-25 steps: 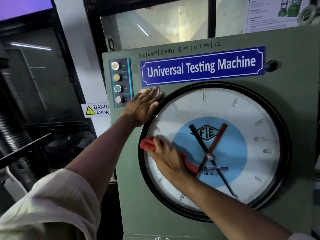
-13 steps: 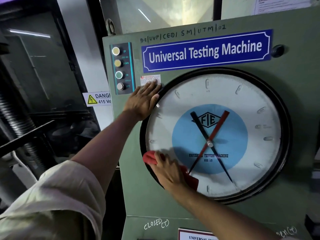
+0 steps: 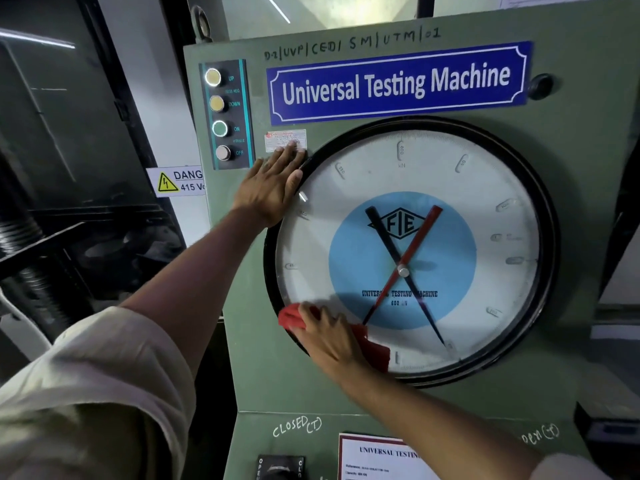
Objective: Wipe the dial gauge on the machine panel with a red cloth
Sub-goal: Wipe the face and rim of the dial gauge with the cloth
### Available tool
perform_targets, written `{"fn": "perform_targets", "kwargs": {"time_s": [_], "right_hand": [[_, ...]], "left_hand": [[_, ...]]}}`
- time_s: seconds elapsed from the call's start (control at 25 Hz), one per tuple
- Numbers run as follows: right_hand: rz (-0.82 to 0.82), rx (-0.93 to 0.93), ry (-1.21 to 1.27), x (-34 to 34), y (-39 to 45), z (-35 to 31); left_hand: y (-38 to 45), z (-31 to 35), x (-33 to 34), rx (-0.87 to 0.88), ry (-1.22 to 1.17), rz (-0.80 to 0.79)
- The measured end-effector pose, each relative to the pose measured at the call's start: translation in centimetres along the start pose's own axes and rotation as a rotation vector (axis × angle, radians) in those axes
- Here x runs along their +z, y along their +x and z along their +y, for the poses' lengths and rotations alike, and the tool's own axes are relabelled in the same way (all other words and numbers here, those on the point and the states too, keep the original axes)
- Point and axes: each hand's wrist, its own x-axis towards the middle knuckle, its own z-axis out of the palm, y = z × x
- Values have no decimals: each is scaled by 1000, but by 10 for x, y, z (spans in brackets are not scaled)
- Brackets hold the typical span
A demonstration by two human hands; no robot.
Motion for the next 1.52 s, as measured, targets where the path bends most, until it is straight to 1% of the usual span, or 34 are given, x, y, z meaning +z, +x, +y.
{"fn": "perform_targets", "kwargs": {"time_s": [0.08, 0.12, 0.2, 0.32, 0.4, 0.48, 0.52, 0.64, 0.72, 0.84, 0.92, 0.96, 1.12, 1.24, 1.36, 1.44, 1.52], "right_hand": [[77, 33, 54, -12, 18, -6], [85, 30, 30, -15, 21, -8], [60, -13, -49, -9, 15, -6], [-39, -80, -125, 10, -13, 2], [-91, -124, -141, 20, -28, 7], [-136, -138, -144, 25, -36, 10], [-133, -131, -132, 26, -37, 10], [-57, -84, -71, 23, -33, 3], [-47, -72, -60, 28, -42, 0], [-162, -53, -135, 41, -77, 17], [-258, -95, -189, 52, -104, 34], [-281, -110, -185, 56, -116, 43], [-285, -110, -195, 54, -146, 73], [-383, -150, -273, 52, -160, 95], [-425, -138, -302, 46, -178, 126], [-460, -102, -262, 46, -185, 132], [-455, -78, -243, 50, -181, 119]], "left_hand": [[-2, 1, 4, -10, -32, 14], [-5, 1, 9, -20, -54, 27], [-14, 2, 21, -55, -114, 53], [-35, 0, 40, -153, -173, 94], [-47, -1, 46, -182, -184, 108], [-56, -2, 48, -181, -173, 105], [-59, -2, 49, -176, -158, 105], [-68, 4, 52, -159, -123, 134], [-71, 10, 56, -120, -88, 154], [-69, 15, 59, -86, -56, 168], [-67, 16, 59, -94, -60, 172], [-68, 17, 60, -102, -66, 174], [-66, 26, 60, -121, -90, 185], [-65, 29, 58, -128, -83, 183], [-66, 29, 56, -116, -76, 179], [-67, 31, 57, -128, -82, 179], [-66, 33, 57, -149, -98, 177]]}}
